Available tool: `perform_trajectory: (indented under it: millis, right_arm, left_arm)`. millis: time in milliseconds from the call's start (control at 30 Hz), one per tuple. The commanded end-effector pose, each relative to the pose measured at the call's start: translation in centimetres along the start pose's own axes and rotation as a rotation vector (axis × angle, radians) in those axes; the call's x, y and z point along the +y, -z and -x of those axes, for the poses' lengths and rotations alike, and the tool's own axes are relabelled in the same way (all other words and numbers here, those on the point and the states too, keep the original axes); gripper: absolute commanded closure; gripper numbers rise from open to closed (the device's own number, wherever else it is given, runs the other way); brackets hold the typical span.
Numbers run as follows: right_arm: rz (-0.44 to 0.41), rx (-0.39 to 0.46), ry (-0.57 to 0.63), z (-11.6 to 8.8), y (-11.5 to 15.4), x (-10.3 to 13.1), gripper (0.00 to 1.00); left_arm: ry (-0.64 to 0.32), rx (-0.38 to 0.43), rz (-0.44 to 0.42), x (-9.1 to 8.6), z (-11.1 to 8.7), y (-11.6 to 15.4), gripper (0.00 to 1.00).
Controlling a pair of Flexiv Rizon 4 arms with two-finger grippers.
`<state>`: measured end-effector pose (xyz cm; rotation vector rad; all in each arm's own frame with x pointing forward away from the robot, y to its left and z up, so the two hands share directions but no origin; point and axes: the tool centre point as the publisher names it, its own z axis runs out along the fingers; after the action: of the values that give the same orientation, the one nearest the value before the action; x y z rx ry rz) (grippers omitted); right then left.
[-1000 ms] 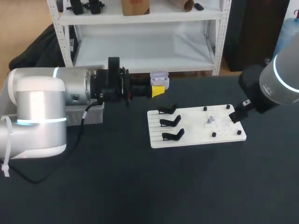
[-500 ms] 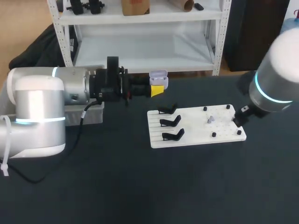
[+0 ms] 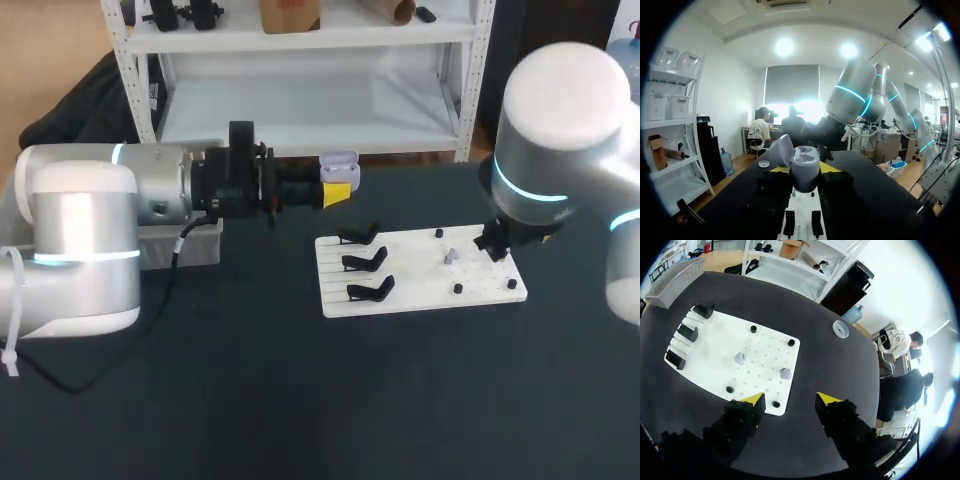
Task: Pick up each earbud case from the left stands, insert the matching earbuds, close the lid, and place the case in the box.
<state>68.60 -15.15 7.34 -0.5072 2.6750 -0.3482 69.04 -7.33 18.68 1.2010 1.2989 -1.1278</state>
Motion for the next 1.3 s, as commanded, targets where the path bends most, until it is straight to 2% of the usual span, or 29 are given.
perform_trajectory:
  millis: [33,100,233,400,633,1033,1067,1133,1300]
  right_arm:
    - [0.021,0.059,0.007,0.8,-0.5,0.5,0.42]
    - [0.038,0.085,0.013,0.8,-0.8,0.7,0.51]
    - [0.065,0.131,0.004,0.6,-1.4,1.0,0.53]
    - [0.082,0.152,-0.037,0.5,-1.9,1.0,0.53]
    - [0.155,0.189,-0.032,0.6,-2.5,1.1,0.51]
    - [0.165,0.216,-0.023,0.8,-4.1,1.0,0.51]
    - [0.160,0.216,-0.025,0.9,-4.1,1.0,0.44]
    - [0.154,0.216,-0.030,1.0,-4.2,1.0,0.51]
    - [0.144,0.219,-0.044,1.1,-4.5,1.0,0.54]
  left_arm:
    - [-0.001,-0.003,0.002,0.0,0.0,0.0,1.00]
    - [-0.001,-0.003,0.002,0.0,0.0,0.0,1.00]
    - [-0.001,-0.003,0.002,0.0,0.0,0.0,1.00]
    - [-0.001,-0.003,0.002,0.0,0.0,0.0,1.00]
    - [-0.001,-0.003,0.002,0.0,0.0,0.0,1.00]
    - [-0.001,-0.003,0.002,0.0,0.0,0.0,1.00]
    - [-0.001,-0.003,0.002,0.0,0.0,0.0,1.00]
    - [-0.001,-0.003,0.002,0.0,0.0,0.0,1.00]
    - [-0.001,-0.003,0.002,0.0,0.0,0.0,1.00]
